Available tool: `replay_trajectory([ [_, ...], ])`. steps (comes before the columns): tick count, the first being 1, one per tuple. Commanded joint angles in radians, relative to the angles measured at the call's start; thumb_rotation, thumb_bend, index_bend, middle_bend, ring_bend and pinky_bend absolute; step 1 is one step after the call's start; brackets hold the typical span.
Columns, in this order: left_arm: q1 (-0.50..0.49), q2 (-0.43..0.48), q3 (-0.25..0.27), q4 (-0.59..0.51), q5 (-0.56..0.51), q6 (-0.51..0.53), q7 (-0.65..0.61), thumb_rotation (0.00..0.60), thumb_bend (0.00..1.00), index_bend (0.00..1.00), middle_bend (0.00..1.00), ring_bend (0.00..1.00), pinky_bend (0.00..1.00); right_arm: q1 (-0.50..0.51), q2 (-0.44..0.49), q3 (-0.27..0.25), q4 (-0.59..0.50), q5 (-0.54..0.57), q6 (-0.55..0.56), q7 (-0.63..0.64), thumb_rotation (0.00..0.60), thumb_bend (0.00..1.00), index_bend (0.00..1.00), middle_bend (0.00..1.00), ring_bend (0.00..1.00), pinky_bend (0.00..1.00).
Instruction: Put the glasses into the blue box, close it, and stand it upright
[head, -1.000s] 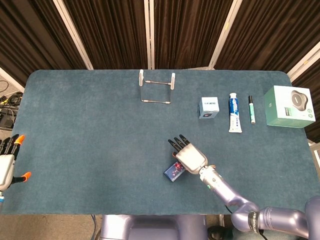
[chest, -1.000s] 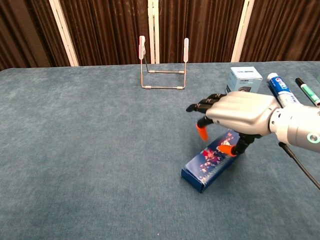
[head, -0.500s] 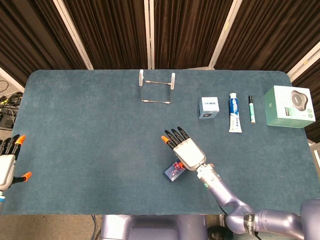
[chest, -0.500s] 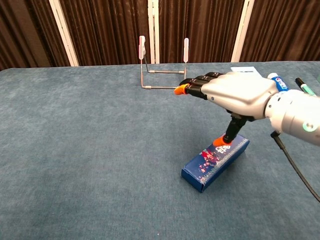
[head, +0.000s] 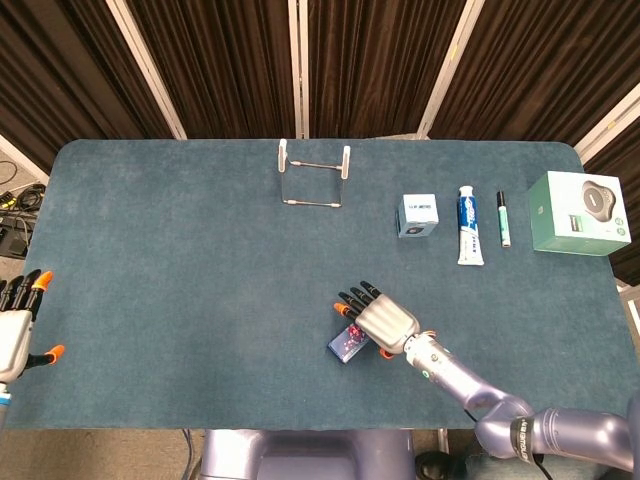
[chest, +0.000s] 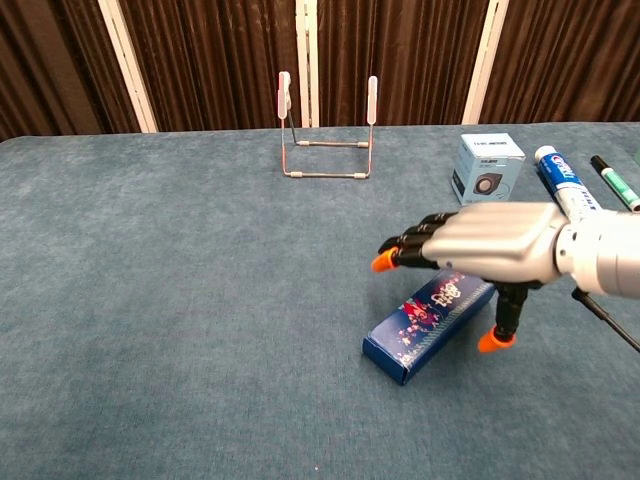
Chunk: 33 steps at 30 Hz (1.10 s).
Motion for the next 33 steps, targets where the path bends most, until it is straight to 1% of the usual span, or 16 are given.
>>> replay_trajectory([
  [1, -0.001, -0.001, -0.001, 0.002, -0.003, -0.003, 0.0, 0.6, 0.0, 0.0, 0.0, 0.0, 0.0, 0.005, -0.03, -0.019, 0.04, -0.041, 0.007, 0.025, 0.6, 0.03, 0.11, 0.01, 0.0, 0.0],
  [2, -0.002, -0.001, -0.001, 0.004, -0.005, -0.004, 0.0, 0.6, 0.0, 0.0, 0.0, 0.0, 0.0, 0.005, -0.039, -0.023, 0.051, -0.049, 0.007, 0.029, 0.6, 0.05, 0.12, 0.03, 0.0, 0.0],
  [5, -0.003, -0.001, -0.003, 0.006, -0.009, -0.006, -0.001, 0.6, 0.0, 0.0, 0.0, 0.0, 0.0, 0.004, -0.059, -0.028, 0.079, -0.076, 0.018, 0.05, 0.6, 0.13, 0.21, 0.13, 0.0, 0.0],
  [7, -0.003, -0.001, -0.004, 0.007, -0.012, -0.007, -0.003, 0.6, 0.0, 0.0, 0.0, 0.0, 0.0, 0.004, -0.068, -0.031, 0.093, -0.09, 0.024, 0.063, 0.6, 0.18, 0.32, 0.23, 0.02, 0.0],
  [10, -0.003, -0.001, -0.004, 0.009, -0.013, -0.008, -0.004, 0.6, 0.0, 0.0, 0.0, 0.0, 0.0, 0.003, -0.074, -0.033, 0.104, -0.1, 0.027, 0.077, 0.6, 0.23, 0.4, 0.32, 0.06, 0.0],
  [12, -0.004, -0.002, -0.004, 0.009, -0.014, -0.008, -0.003, 0.6, 0.0, 0.0, 0.0, 0.0, 0.0, 0.001, -0.081, -0.032, 0.113, -0.108, 0.035, 0.088, 0.6, 0.26, 0.43, 0.36, 0.08, 0.0],
  [15, -0.004, -0.002, -0.004, 0.01, -0.015, -0.009, -0.003, 0.6, 0.0, 0.0, 0.0, 0.0, 0.0, -0.003, -0.088, -0.035, 0.125, -0.12, 0.044, 0.1, 0.6, 0.26, 0.45, 0.36, 0.09, 0.01],
  [17, -0.004, -0.002, -0.004, 0.009, -0.014, -0.009, -0.003, 0.6, 0.0, 0.0, 0.0, 0.0, 0.0, -0.004, -0.089, -0.037, 0.127, -0.123, 0.046, 0.107, 0.6, 0.26, 0.42, 0.33, 0.09, 0.02],
  [18, -0.004, -0.002, -0.004, 0.009, -0.015, -0.009, -0.003, 0.6, 0.0, 0.0, 0.0, 0.0, 0.0, -0.005, -0.088, -0.038, 0.127, -0.124, 0.046, 0.109, 0.6, 0.25, 0.38, 0.28, 0.09, 0.02],
  [21, -0.004, -0.002, -0.004, 0.008, -0.014, -0.009, -0.004, 0.6, 0.0, 0.0, 0.0, 0.0, 0.0, -0.006, -0.082, -0.041, 0.122, -0.123, 0.042, 0.111, 0.6, 0.23, 0.18, 0.08, 0.02, 0.01],
  [22, -0.004, -0.001, -0.004, 0.008, -0.014, -0.009, -0.003, 0.6, 0.0, 0.0, 0.0, 0.0, 0.0, -0.006, -0.079, -0.041, 0.119, -0.121, 0.041, 0.108, 0.6, 0.23, 0.12, 0.03, 0.0, 0.0],
  [23, -0.004, -0.001, -0.004, 0.007, -0.013, -0.008, -0.004, 0.6, 0.0, 0.0, 0.0, 0.0, 0.0, -0.008, -0.072, -0.041, 0.112, -0.114, 0.04, 0.103, 0.6, 0.22, 0.08, 0.01, 0.0, 0.0],
  [25, -0.003, 0.0, -0.003, 0.006, -0.012, -0.007, -0.006, 0.6, 0.0, 0.0, 0.0, 0.0, 0.0, -0.014, -0.057, -0.039, 0.088, -0.101, 0.048, 0.087, 0.6, 0.21, 0.04, 0.0, 0.0, 0.0],
  [28, -0.002, 0.004, -0.002, 0.001, -0.006, -0.005, -0.011, 0.6, 0.0, 0.0, 0.0, 0.0, 0.0, -0.03, -0.024, -0.038, 0.041, -0.092, 0.078, 0.065, 0.6, 0.21, 0.03, 0.0, 0.0, 0.0],
  [32, 0.006, 0.015, 0.0, -0.008, 0.011, 0.009, -0.029, 0.6, 0.0, 0.0, 0.0, 0.0, 0.0, -0.09, 0.065, -0.043, -0.072, -0.108, 0.194, 0.04, 0.6, 0.2, 0.02, 0.0, 0.0, 0.0],
  [33, 0.008, 0.018, 0.001, -0.009, 0.015, 0.014, -0.032, 0.6, 0.0, 0.0, 0.0, 0.0, 0.0, -0.107, 0.085, -0.044, -0.093, -0.118, 0.227, 0.044, 0.6, 0.17, 0.02, 0.0, 0.0, 0.0],
])
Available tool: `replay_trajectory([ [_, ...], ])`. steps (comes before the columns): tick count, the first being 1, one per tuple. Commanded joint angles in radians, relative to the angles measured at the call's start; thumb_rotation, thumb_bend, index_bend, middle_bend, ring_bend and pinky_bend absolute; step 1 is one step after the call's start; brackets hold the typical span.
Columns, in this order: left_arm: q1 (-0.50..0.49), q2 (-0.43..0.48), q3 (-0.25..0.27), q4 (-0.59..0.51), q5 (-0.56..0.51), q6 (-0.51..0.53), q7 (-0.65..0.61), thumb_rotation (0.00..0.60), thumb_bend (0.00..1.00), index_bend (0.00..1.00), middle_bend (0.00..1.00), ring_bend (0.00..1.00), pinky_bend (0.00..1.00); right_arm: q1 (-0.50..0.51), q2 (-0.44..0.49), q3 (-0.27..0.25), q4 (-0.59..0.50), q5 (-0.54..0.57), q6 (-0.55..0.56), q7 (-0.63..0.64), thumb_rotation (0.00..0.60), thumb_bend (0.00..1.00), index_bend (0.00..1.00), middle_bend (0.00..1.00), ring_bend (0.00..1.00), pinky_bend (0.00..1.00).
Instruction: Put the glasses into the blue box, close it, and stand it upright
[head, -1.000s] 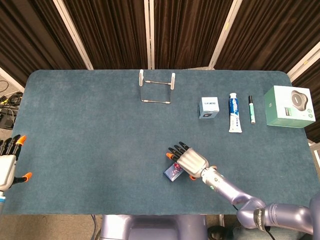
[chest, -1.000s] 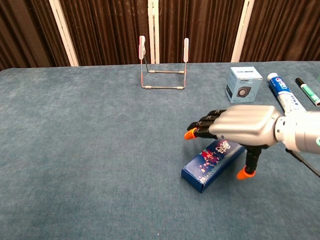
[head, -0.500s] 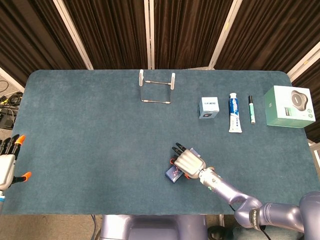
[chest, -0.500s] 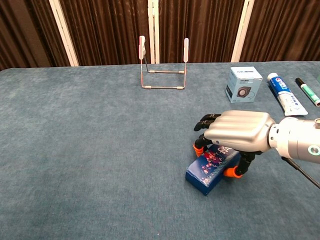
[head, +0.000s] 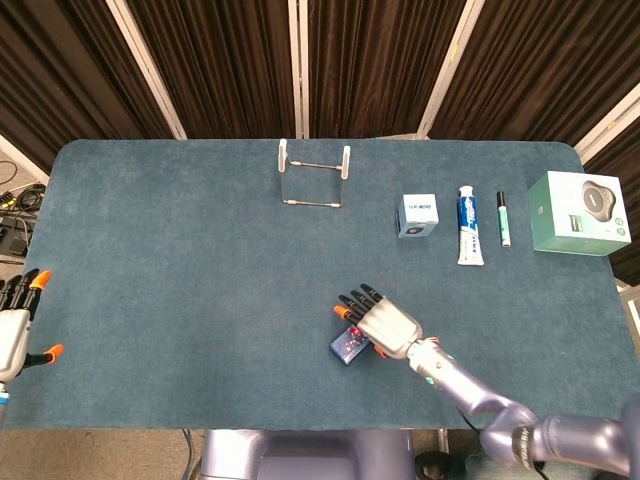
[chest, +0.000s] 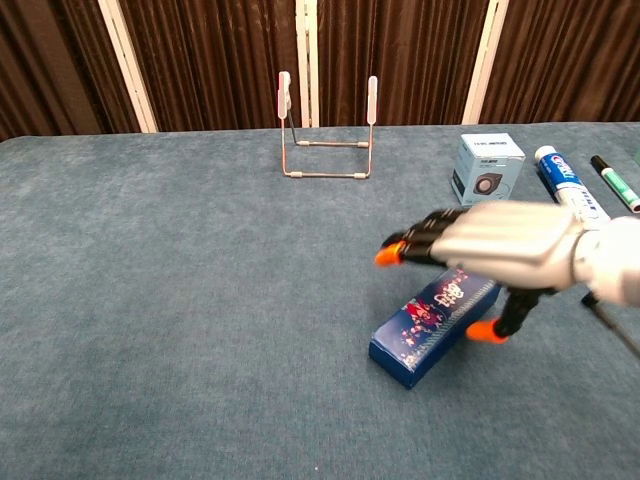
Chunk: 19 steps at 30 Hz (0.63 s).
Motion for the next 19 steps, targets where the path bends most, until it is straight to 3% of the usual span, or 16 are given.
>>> replay_trajectory([
  [1, 0.01, 0.008, 0.0, -0.001, 0.01, 0.025, 0.009, 0.6, 0.0, 0.0, 0.0, 0.0, 0.0, -0.096, 0.114, -0.001, -0.119, -0.039, 0.183, 0.003, 0.6, 0.15, 0.01, 0.0, 0.0, 0.0],
  [4, 0.02, 0.007, -0.001, -0.008, 0.015, 0.052, 0.026, 0.6, 0.0, 0.0, 0.0, 0.0, 0.0, -0.178, 0.177, -0.004, -0.136, -0.097, 0.332, 0.081, 0.6, 0.02, 0.0, 0.0, 0.0, 0.0],
  [7, 0.034, 0.008, 0.001, -0.005, 0.043, 0.083, 0.01, 0.6, 0.0, 0.0, 0.0, 0.0, 0.0, -0.284, 0.216, -0.005, -0.111, -0.111, 0.494, 0.187, 0.6, 0.0, 0.0, 0.0, 0.0, 0.0],
  [13, 0.057, 0.007, 0.015, 0.006, 0.111, 0.129, -0.036, 0.6, 0.0, 0.0, 0.0, 0.0, 0.0, -0.398, 0.216, -0.031, -0.012, -0.17, 0.636, 0.276, 0.6, 0.0, 0.0, 0.0, 0.0, 0.0],
  [19, 0.069, 0.009, 0.029, 0.01, 0.168, 0.149, -0.069, 0.6, 0.0, 0.0, 0.0, 0.0, 0.0, -0.453, 0.221, -0.029, 0.03, -0.187, 0.682, 0.321, 0.6, 0.0, 0.0, 0.0, 0.0, 0.0],
])
